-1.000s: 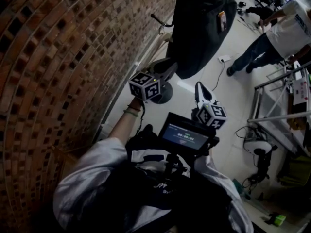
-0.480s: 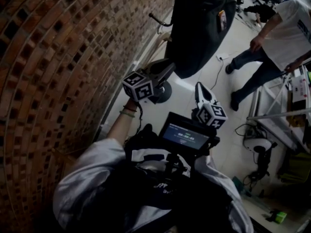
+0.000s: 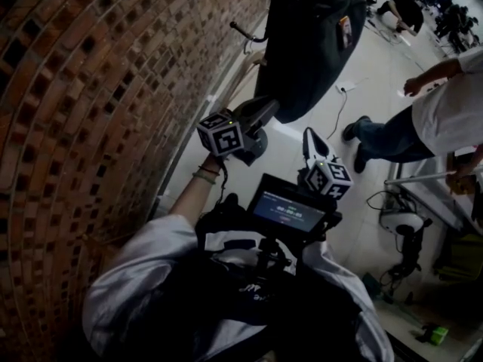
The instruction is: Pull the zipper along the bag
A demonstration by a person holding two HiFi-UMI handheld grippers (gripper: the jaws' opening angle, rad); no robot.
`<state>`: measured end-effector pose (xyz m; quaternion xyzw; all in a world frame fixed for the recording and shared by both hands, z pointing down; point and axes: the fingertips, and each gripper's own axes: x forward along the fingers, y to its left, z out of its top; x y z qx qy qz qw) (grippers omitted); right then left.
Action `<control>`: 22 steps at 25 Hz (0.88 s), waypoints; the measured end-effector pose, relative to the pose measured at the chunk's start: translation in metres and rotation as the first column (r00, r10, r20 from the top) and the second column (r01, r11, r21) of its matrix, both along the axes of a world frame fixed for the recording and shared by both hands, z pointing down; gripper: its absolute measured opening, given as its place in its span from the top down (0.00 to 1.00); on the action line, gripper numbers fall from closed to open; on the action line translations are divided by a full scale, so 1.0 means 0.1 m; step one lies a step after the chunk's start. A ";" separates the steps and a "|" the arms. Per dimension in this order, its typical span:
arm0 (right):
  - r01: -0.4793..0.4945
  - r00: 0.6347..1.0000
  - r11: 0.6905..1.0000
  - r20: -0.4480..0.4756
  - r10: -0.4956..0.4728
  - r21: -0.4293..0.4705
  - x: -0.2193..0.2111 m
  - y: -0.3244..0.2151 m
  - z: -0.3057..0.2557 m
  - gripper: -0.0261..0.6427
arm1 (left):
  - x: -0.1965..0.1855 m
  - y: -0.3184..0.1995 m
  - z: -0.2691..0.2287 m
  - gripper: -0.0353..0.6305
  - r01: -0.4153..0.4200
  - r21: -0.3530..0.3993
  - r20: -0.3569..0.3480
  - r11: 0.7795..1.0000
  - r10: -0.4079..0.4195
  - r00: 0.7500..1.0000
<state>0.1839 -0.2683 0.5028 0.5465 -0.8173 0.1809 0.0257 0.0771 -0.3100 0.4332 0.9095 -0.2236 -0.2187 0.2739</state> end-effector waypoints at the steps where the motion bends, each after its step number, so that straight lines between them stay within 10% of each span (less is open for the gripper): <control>1: -0.004 1.000 1.000 0.001 0.004 -0.001 0.01 0.00 0.00 0.97 | 0.02 -0.01 0.00 0.86 0.008 -0.014 -0.004 1.000 -0.008 1.000; 22: -0.010 1.000 1.000 -0.012 0.010 0.004 -0.02 0.00 0.04 0.97 | -0.07 0.06 -0.11 0.92 -0.023 -0.156 -0.105 0.988 0.006 0.994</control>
